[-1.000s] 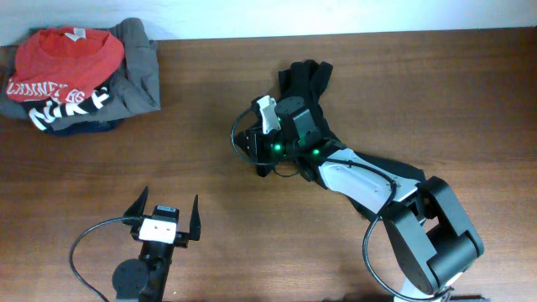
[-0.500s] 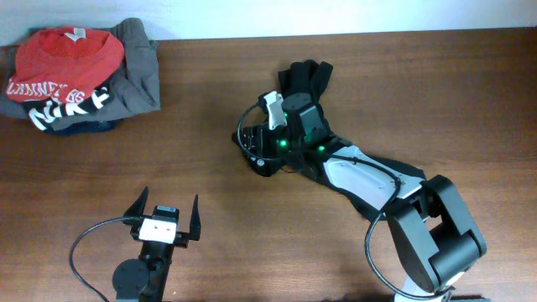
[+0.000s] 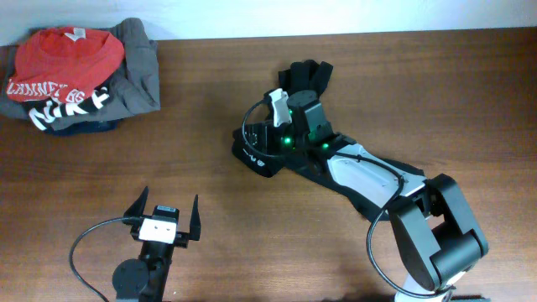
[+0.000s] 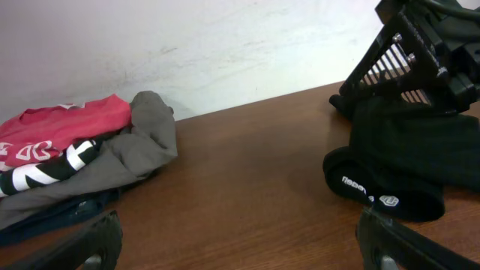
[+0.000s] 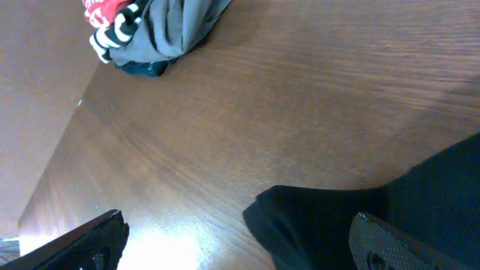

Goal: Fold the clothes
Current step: 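Drag the black garment leftward to the table center with the right gripper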

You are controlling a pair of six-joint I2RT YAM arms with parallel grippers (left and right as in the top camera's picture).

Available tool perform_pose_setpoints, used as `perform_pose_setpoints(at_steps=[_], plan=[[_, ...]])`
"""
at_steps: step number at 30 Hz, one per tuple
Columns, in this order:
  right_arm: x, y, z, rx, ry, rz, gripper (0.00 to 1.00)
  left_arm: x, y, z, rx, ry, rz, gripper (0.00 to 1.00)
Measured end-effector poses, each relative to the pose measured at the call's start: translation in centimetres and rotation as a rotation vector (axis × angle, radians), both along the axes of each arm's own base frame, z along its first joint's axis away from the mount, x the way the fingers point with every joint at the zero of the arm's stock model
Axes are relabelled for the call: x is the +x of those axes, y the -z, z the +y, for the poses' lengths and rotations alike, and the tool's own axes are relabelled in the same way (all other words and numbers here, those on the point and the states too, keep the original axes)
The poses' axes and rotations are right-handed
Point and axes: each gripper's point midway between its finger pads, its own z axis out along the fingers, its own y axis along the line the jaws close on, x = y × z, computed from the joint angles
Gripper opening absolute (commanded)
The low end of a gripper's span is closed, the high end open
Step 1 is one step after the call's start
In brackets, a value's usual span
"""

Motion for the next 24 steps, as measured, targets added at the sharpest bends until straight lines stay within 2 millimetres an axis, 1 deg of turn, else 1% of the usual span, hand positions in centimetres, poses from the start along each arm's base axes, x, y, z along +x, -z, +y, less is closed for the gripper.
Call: perform_pose_setpoints(at_steps=[3, 6, 9, 11, 15, 18, 21, 24], plan=[[0.6, 0.2, -1.1, -0.005, 0.024, 0.01, 0.99, 0.0, 0.0, 0.0, 0.0, 0.0, 0.0, 0.99], [0.7, 1.0, -2.2, -0.024, 0.046, 0.049, 1.0, 0.0, 0.0, 0.0, 0.0, 0.0, 0.0, 0.99], [0.3, 1.6, -2.5, -0.042, 0.05, 0.08, 0.95, 0.0, 0.0, 0.0, 0.0, 0.0, 0.0, 0.99], [0.0, 1.7, -2.2, -0.047, 0.038, 0.079, 0.91, 0.0, 0.0, 0.0, 0.0, 0.0, 0.0, 0.99], [-1.0, 2.0, -0.8, -0.075, 0.003, 0.061, 0.9, 0.0, 0.0, 0.0, 0.0, 0.0, 0.0, 0.99], [-1.8, 2.3, 0.4, -0.116, -0.001, 0.036, 0.87, 0.0, 0.0, 0.0, 0.0, 0.0, 0.0, 0.99], [-2.0, 2.6, 0.9, -0.152, 0.008, 0.016, 0.87, 0.0, 0.0, 0.0, 0.0, 0.0, 0.0, 0.99], [-2.3, 3.3, 1.0, -0.233, 0.009, -0.029, 0.87, 0.0, 0.0, 0.0, 0.0, 0.0, 0.0, 0.99]])
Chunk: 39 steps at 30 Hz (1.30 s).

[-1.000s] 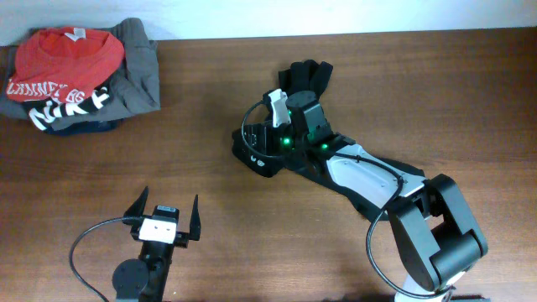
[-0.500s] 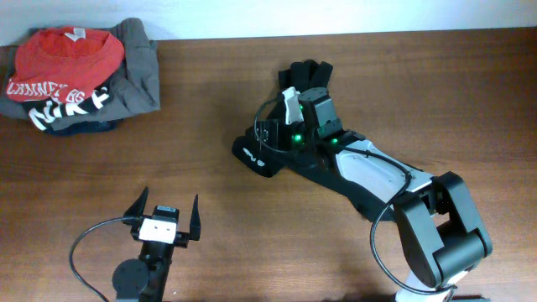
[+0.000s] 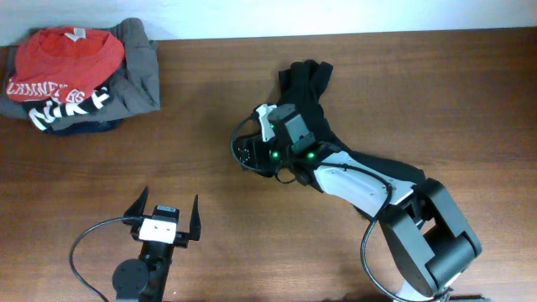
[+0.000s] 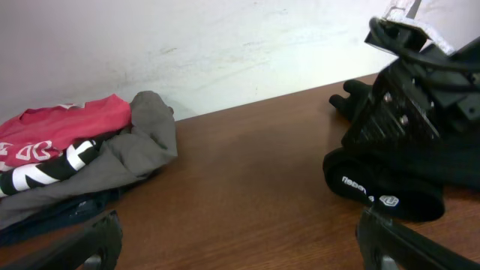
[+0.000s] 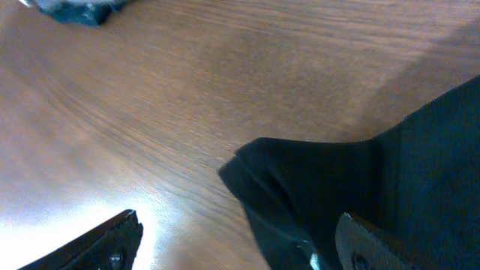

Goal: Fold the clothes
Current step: 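Drag the black garment leftward to the table center with the right gripper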

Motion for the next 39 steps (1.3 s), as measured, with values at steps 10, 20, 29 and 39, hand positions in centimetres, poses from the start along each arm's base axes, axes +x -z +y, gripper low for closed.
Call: perform_pose_setpoints(at_steps=[10, 20, 29, 39], plan=[[0.6, 0.2, 0.1, -0.148, -0.007, -0.151, 0.88, 0.0, 0.0, 0.0, 0.0, 0.0, 0.0, 0.99], [1.0, 2.1, -0.2, -0.194, -0.005, -0.155, 0.86, 0.0, 0.0, 0.0, 0.0, 0.0, 0.0, 0.99], [1.1, 3.8, -0.2, -0.213, -0.009, -0.14, 0.51, 0.0, 0.0, 0.0, 0.0, 0.0, 0.0, 0.99], [1.2, 3.9, -0.4, -0.221, -0.002, -0.142, 0.04, 0.0, 0.0, 0.0, 0.0, 0.0, 0.0, 0.99]])
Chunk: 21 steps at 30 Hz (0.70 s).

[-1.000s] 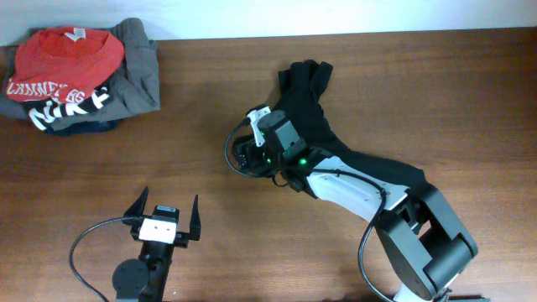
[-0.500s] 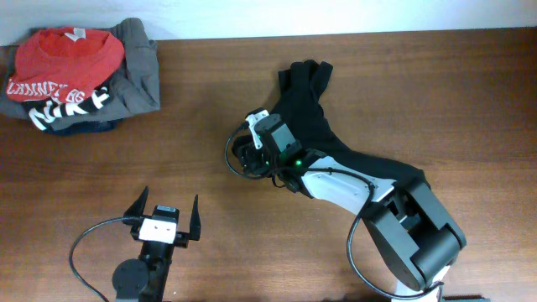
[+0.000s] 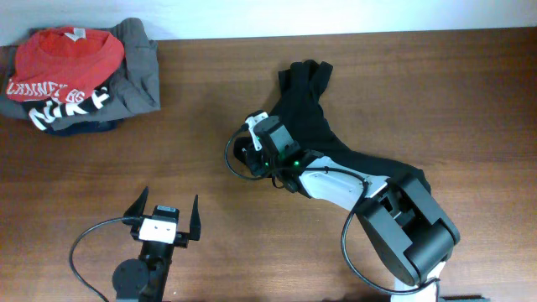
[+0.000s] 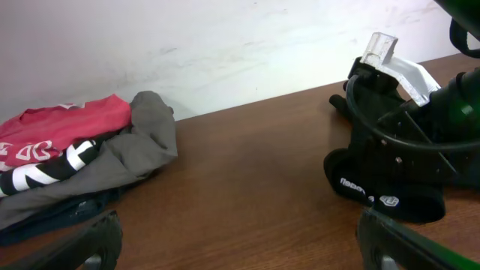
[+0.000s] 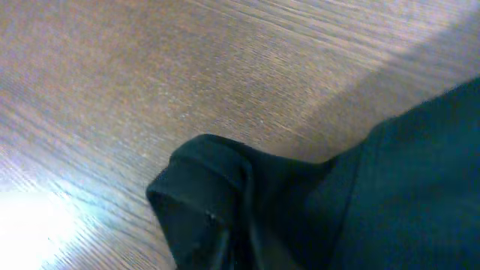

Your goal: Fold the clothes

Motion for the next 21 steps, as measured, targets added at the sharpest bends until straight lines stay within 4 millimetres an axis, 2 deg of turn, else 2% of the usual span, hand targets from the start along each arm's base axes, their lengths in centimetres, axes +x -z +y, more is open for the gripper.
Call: perform_pose_setpoints(at_steps=[6, 11, 14, 17, 21], plan=[[0.5, -0.9, 0.2, -0.011, 0.001, -0.003, 0.04, 0.0, 0.0, 0.0, 0.0, 0.0, 0.0, 0.99], [2.1, -4.2, 0.9, -0.019, 0.019, -0.023, 0.04, 0.0, 0.0, 0.0, 0.0, 0.0, 0.0, 0.99], [3.0, -7.9, 0.9, -0.026, 0.041, -0.048, 0.04, 0.0, 0.0, 0.0, 0.0, 0.0, 0.0, 0.99], [3.8, -12.4, 0.9, -0.017, 0.063, -0.09, 0.04, 0.0, 0.0, 0.0, 0.0, 0.0, 0.0, 0.99], [4.0, -17.5, 0.7, -0.004, 0.073, -0.12, 0.04, 0.0, 0.0, 0.0, 0.0, 0.0, 0.0, 0.99]])
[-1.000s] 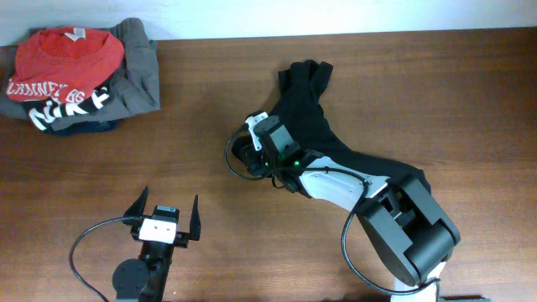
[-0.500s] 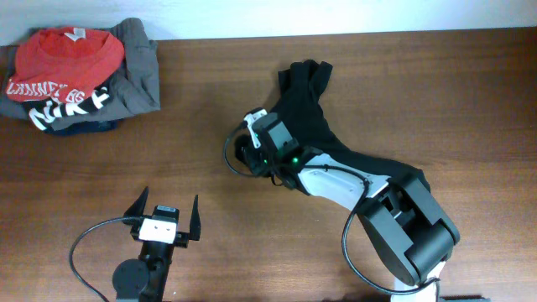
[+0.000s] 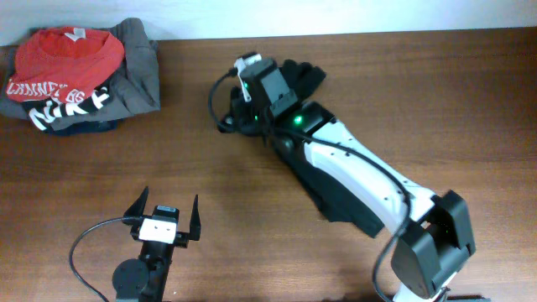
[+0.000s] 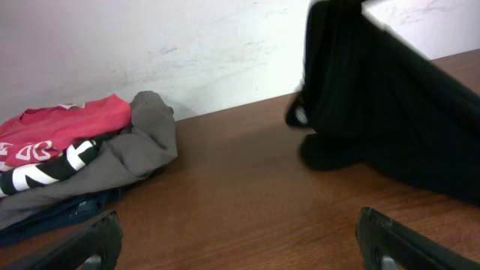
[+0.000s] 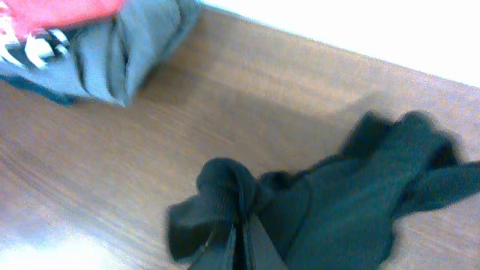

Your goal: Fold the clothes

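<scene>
A black garment (image 3: 312, 77) trails from the back of the table toward the front right under my right arm. My right gripper (image 5: 240, 231) is shut on a bunched, rolled edge of the garment (image 5: 225, 191) and holds it up off the wood. In the left wrist view the raised black cloth (image 4: 375, 112) hangs at the right. A pile of clothes (image 3: 75, 71), red, grey and black-and-white, lies at the far left corner. My left gripper (image 3: 166, 211) stands open near the front edge, with nothing between its fingers.
The brown wooden table (image 3: 126, 159) ends at a white wall behind. The pile of clothes (image 5: 97, 45) lies to the left of the lifted edge. My right arm (image 3: 361, 180) stretches diagonally from the front right across the garment.
My right gripper, shut on the garment's rolled edge down at the table, now stands higher and farther back-left with that edge lifted. The garment has shifted with it. The left arm has not moved.
My right gripper was open above the black garment's left edge, then lower with its fingers on either side of that edge. Then it was shut on the edge at the table. Now the edge hangs raised, nearer the back.
</scene>
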You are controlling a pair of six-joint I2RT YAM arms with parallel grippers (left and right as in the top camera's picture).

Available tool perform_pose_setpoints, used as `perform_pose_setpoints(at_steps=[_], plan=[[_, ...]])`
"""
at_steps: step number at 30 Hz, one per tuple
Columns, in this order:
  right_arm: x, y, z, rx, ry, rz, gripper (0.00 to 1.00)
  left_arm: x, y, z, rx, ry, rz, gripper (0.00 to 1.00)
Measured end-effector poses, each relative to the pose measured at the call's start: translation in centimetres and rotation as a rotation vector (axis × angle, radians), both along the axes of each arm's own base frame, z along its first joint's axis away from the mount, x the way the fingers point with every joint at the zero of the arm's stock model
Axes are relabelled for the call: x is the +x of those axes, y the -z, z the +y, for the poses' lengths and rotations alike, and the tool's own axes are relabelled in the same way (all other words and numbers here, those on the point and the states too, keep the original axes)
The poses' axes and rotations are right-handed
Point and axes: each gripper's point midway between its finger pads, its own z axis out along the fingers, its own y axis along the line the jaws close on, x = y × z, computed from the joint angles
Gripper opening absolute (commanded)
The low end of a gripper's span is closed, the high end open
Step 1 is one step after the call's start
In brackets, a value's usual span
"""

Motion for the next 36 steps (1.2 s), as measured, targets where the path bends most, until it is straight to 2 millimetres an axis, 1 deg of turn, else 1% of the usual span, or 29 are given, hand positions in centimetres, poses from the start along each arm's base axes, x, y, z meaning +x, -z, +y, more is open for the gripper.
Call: perform_pose_setpoints(at_steps=[3, 5, 11, 14, 16, 18, 21, 23, 24, 25, 26, 27, 28, 29, 30, 31, 32, 33, 34, 36], plan=[[-0.3, -2.5, -0.1, 0.012, -0.006, -0.008, 0.04, 0.0, 0.0, 0.0, 0.0, 0.0, 0.0, 0.99], [-0.6, -3.7, 0.0, 0.027, -0.018, -0.011, 0.04, 0.0, 0.0, 0.0, 0.0, 0.0, 0.0, 0.99], [-1.5, -5.3, 0.3, 0.06, -0.053, -0.012, 0.04, 0.0, 0.0, 0.0, 0.0, 0.0, 0.0, 0.99], [-1.9, -6.6, -0.1, 0.075, -0.052, -0.031, 0.04, 0.0, 0.0, 0.0, 0.0, 0.0, 0.0, 0.99], [-2.0, -7.9, -0.8, 0.084, -0.038, -0.053, 0.04, 0.0, 0.0, 0.0, 0.0, 0.0, 0.0, 0.99], [-1.9, -9.5, -2.2, 0.091, -0.005, -0.088, 0.04, 0.0, 0.0, 0.0, 0.0, 0.0, 0.0, 0.99], [-0.7, -11.9, -5.8, 0.09, 0.094, -0.149, 0.04, 0.0, 0.0, 0.0, 0.0, 0.0, 0.0, 0.99], [0.5, -12.7, -8.4, 0.085, 0.164, -0.174, 0.04, 0.0, 0.0, 0.0, 0.0, 0.0, 0.0, 0.99], [1.5, -13.0, -10.2, 0.082, 0.208, -0.186, 0.04, 0.0, 0.0, 0.0, 0.0, 0.0, 0.0, 0.99], [2.2, -13.0, -11.6, 0.077, 0.245, -0.191, 0.04, 0.0, 0.0, 0.0, 0.0, 0.0, 0.0, 0.99], [3.2, -12.7, -13.5, 0.067, 0.292, -0.192, 0.04, 0.0, 0.0, 0.0, 0.0, 0.0, 0.0, 0.99], [4.0, -12.5, -15.0, 0.059, 0.327, -0.192, 0.07, 0.0, 0.0, 0.0, 0.0, 0.0, 0.0, 0.99], [4.9, -11.9, -16.7, 0.05, 0.371, -0.188, 0.14, 0.0, 0.0, 0.0, 0.0, 0.0, 0.0, 0.99], [5.8, -11.2, -18.3, 0.042, 0.409, -0.178, 0.31, 0.0, 0.0, 0.0, 0.0, 0.0, 0.0, 0.99], [6.7, -10.3, -19.9, 0.031, 0.448, -0.163, 0.57, 0.0, 0.0, 0.0, 0.0, 0.0, 0.0, 0.99], [7.5, -9.1, -21.4, 0.011, 0.478, -0.145, 0.71, 0.0, 0.0, 0.0, 0.0, 0.0, 0.0, 0.99], [8.2, -7.9, -22.8, -0.004, 0.506, -0.121, 0.77, 0.0, 0.0, 0.0, 0.0, 0.0, 0.0, 0.99], [8.8, -5.9, -24.6, -0.03, 0.54, -0.073, 0.82, 0.0, 0.0, 0.0, 0.0, 0.0, 0.0, 0.99], [9.0, -4.2, -25.7, -0.051, 0.561, -0.03, 0.88, 0.0, 0.0, 0.0, 0.0, 0.0, 0.0, 0.99], [8.9, -0.4, -28.0, -0.092, 0.6, 0.077, 0.92, 0.0, 0.0, 0.0, 0.0, 0.0, 0.0, 0.99]])
